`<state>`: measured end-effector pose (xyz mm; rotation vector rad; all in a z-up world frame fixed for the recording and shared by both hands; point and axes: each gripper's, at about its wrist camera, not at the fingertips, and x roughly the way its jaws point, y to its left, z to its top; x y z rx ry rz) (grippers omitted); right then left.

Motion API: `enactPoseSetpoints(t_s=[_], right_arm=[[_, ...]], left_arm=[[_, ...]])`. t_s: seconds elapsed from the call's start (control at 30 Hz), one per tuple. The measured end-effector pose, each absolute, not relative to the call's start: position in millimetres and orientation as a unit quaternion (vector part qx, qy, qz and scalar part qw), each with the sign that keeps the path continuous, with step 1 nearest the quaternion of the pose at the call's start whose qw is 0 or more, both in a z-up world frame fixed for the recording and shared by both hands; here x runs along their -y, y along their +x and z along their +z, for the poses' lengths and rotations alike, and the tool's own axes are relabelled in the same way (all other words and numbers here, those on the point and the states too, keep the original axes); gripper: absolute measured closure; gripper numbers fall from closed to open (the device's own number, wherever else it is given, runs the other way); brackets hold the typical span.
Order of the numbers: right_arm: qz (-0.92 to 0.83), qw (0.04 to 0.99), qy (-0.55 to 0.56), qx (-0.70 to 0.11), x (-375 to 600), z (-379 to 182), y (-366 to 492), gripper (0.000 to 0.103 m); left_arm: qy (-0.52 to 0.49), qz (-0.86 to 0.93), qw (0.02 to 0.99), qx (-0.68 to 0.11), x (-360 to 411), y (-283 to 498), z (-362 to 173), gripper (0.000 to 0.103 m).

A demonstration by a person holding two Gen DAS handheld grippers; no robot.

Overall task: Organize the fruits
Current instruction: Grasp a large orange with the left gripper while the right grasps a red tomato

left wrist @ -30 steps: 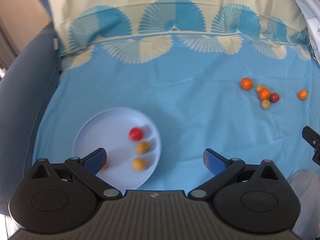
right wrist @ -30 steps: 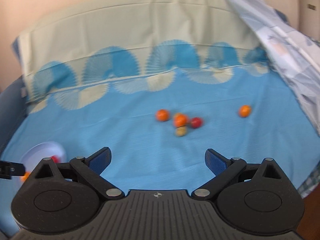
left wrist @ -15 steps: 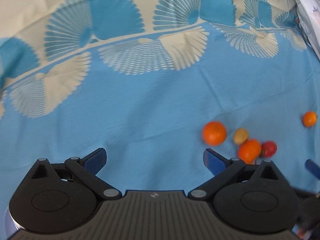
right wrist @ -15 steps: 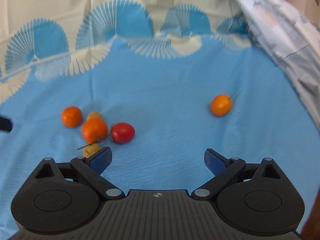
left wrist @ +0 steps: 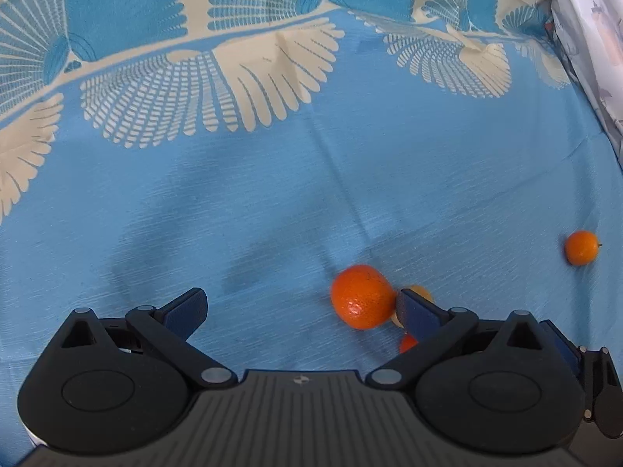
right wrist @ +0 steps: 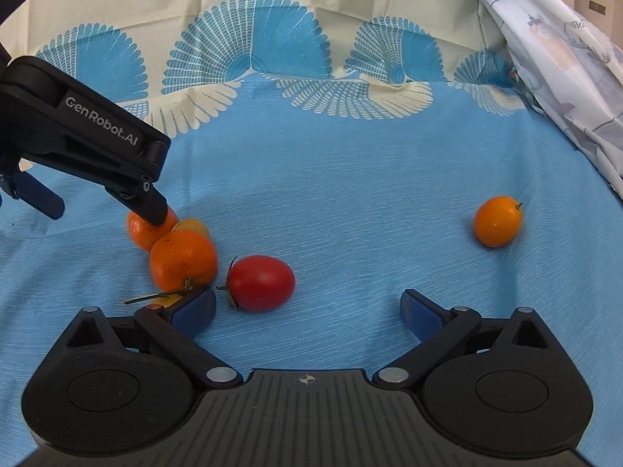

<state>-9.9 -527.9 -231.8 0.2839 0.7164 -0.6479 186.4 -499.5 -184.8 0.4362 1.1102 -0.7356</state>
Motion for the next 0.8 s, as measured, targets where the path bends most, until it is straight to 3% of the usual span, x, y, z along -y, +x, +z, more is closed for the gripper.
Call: enactPoseSetpoints(t_s=[0.27,0.4,0.73,0.8], right_arm=[[-0.309,0.878,0.136,-0.338,528,-232,-12,0.005],[-0.303,0.883,0.137,-0.332,528,-230,-13,0.016],[-0.296,0.888,0.128,-0.327,525,-229,-12,0.022],[-0.296,0.889,0.127,-0.327,525,-229,-12,0.022]], left_arm=[[0.121,-0.323,0.75,-0.564,489,205,-191,0.0],[0.118,-0.323,0.755,-0.559,466,203,-187,0.005],[0.209,-0.353,0.762,-0.501,478,186,-184,0.005],[0.222,-0.353,0.755,-0.507,489,184,-192,0.009]])
